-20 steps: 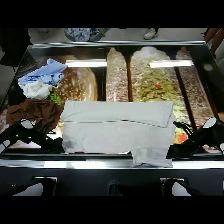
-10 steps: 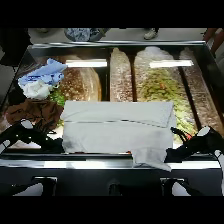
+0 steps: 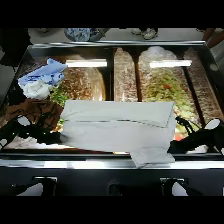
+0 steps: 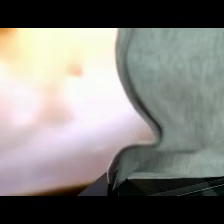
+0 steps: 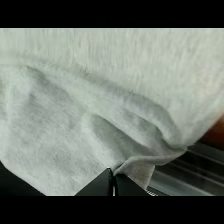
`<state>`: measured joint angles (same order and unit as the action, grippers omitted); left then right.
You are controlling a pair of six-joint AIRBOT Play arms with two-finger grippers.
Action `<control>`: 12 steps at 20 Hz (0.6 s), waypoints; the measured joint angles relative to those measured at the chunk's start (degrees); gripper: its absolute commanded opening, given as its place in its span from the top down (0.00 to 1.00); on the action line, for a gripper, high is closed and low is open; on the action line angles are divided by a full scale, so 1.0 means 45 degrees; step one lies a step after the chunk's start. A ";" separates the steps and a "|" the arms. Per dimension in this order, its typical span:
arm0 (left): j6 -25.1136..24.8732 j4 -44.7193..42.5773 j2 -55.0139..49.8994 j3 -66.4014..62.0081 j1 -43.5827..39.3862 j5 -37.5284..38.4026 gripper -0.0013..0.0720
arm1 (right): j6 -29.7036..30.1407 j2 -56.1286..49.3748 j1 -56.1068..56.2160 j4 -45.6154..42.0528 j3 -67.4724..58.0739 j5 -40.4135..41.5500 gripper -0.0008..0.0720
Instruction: Fold the shirts.
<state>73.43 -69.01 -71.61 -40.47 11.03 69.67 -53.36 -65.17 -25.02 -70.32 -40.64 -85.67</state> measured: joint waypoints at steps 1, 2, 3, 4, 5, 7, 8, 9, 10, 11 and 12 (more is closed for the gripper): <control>-0.0005 0.0083 0.0058 -0.0078 -0.0015 0.0170 0.93 | 0.0015 0.0044 0.0000 -0.0015 -0.0204 -0.0087 0.94; 0.0000 0.0199 0.0102 -0.0155 -0.0044 0.0151 0.93 | 0.0015 0.0068 -0.0005 -0.0078 -0.0345 -0.0107 0.94; -0.0005 0.0219 0.0136 -0.0223 -0.0039 0.0219 0.93 | 0.0024 0.0092 -0.0010 -0.0039 -0.0471 -0.0170 0.94; -0.0005 0.0243 0.0175 -0.0340 -0.0039 0.0296 0.93 | 0.0058 0.0112 -0.0010 0.0185 -0.0631 -0.0180 0.94; -0.0005 0.0301 0.0253 -0.0549 -0.0019 0.0340 0.94 | 0.0078 0.0136 -0.0010 0.0500 -0.0850 -0.0180 0.94; 0.0005 0.0364 0.0437 -0.1224 -0.0015 0.0539 0.94 | 0.0102 0.0165 -0.0005 0.1064 -0.1622 -0.0092 0.94; 0.0073 0.0418 0.0500 -0.1705 -0.0019 0.0534 0.94 | 0.0092 0.0165 -0.0015 0.1239 -0.2132 0.0049 0.94; 0.0228 0.0447 0.0515 -0.2195 -0.0044 0.0554 0.94 | 0.0000 0.0160 -0.0019 0.1375 -0.2613 0.0189 0.94; 0.0325 0.0515 0.0466 -0.2710 -0.0073 0.0612 0.94 | -0.0126 0.0102 -0.0015 0.1535 -0.3084 0.0374 0.94; 0.0461 0.0675 0.0306 -0.3293 -0.0107 0.0559 0.94 | -0.0253 -0.0058 -0.0015 0.1681 -0.3546 0.0646 0.94; 0.0534 0.0748 0.0044 -0.3847 -0.0185 0.0534 0.94 | -0.0355 -0.0316 -0.0010 0.1948 -0.3968 0.0996 0.94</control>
<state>75.83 -65.65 -71.42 -57.78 10.20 72.07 -54.96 -66.59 -25.06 -61.56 -58.50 -81.19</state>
